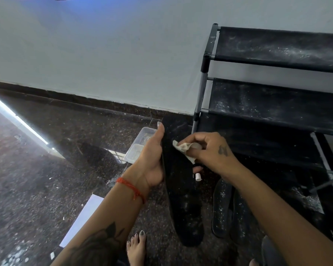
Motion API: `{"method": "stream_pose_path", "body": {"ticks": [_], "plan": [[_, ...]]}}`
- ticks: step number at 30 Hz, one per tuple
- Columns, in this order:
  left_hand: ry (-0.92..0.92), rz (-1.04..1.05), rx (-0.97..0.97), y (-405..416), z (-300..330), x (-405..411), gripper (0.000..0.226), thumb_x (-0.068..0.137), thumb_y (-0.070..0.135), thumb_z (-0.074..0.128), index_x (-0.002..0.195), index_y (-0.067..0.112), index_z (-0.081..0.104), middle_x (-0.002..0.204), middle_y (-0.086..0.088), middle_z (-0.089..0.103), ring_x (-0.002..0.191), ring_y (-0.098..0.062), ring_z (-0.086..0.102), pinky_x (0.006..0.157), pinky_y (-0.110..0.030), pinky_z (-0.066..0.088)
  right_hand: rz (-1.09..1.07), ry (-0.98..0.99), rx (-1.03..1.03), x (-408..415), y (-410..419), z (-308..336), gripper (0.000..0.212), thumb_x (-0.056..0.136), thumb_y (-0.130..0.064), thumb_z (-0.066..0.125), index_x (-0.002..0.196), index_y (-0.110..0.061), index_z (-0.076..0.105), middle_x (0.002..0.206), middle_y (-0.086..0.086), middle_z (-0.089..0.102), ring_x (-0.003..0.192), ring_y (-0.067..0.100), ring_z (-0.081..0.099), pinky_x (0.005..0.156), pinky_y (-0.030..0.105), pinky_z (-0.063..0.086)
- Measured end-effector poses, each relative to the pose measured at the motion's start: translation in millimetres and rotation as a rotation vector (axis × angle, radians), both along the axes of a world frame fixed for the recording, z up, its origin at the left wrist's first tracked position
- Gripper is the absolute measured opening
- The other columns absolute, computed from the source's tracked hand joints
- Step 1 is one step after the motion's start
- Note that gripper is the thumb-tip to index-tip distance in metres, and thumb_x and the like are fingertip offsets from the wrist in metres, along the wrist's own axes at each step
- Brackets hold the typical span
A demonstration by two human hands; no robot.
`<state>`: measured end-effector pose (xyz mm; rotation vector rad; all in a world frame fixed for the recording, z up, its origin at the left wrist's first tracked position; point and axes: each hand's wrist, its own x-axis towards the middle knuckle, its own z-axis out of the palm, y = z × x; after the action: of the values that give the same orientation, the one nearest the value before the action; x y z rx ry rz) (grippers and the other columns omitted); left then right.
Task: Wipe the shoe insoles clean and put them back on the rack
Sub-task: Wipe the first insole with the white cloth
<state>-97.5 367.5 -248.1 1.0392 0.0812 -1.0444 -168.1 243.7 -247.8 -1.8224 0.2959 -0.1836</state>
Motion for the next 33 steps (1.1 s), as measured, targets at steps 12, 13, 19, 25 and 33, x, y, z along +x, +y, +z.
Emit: {"method": "stream_pose_path", "body": {"ticks": [12,13,19,25,33], "plan": [[-0.088,0.027,0.114,-4,2,-9,0.093,0.090,0.068,0.008,0.049,0.016,0.073,0.066,-0.007,0.072,0.067,-0.019,0.070,0.072,-0.032,0.052,0.000,-0.509,-0.647,4,27,-14,0.028,0.081,-0.001,0.052,0.098,-0.011,0.072,0.086,0.001,0.065,0.079,0.011,0.059,0.072,0.017,0.045],[-0.070,0.025,0.129,-4,-1,-7,0.090,0.087,0.073,0.011,0.067,0.013,0.076,0.076,-0.012,0.073,0.073,-0.023,0.070,0.072,-0.033,0.054,-0.007,-0.495,-0.685,6,23,-16,0.028,0.082,-0.003,0.052,0.099,-0.011,0.072,0.086,0.002,0.065,0.080,0.013,0.058,0.072,0.018,0.044],[0.013,-0.125,0.095,-5,-3,-11,0.097,0.079,0.082,0.007,0.112,0.012,0.065,0.094,-0.017,0.070,0.071,-0.029,0.068,0.063,-0.036,0.055,-0.336,-0.386,-0.697,14,-12,-14,0.023,0.082,0.002,0.061,0.101,-0.007,0.070,0.088,0.007,0.064,0.078,0.019,0.061,0.071,0.024,0.049],[-0.067,-0.092,0.113,-6,-2,-11,0.093,0.078,0.082,0.014,0.111,0.013,0.066,0.086,-0.016,0.071,0.074,-0.028,0.069,0.060,-0.034,0.056,-0.030,-0.503,-0.820,6,17,-16,0.031,0.090,-0.017,0.045,0.108,-0.009,0.069,0.091,0.007,0.063,0.083,0.017,0.055,0.073,0.023,0.044],[-0.088,-0.167,0.119,-7,-4,-13,0.088,0.083,0.076,0.012,0.106,0.009,0.064,0.083,-0.015,0.071,0.064,-0.025,0.068,0.050,-0.029,0.054,-0.332,-0.332,-0.816,17,-18,-14,0.022,0.088,-0.004,0.058,0.107,-0.007,0.068,0.089,0.008,0.061,0.086,0.024,0.055,0.074,0.030,0.046]]}}
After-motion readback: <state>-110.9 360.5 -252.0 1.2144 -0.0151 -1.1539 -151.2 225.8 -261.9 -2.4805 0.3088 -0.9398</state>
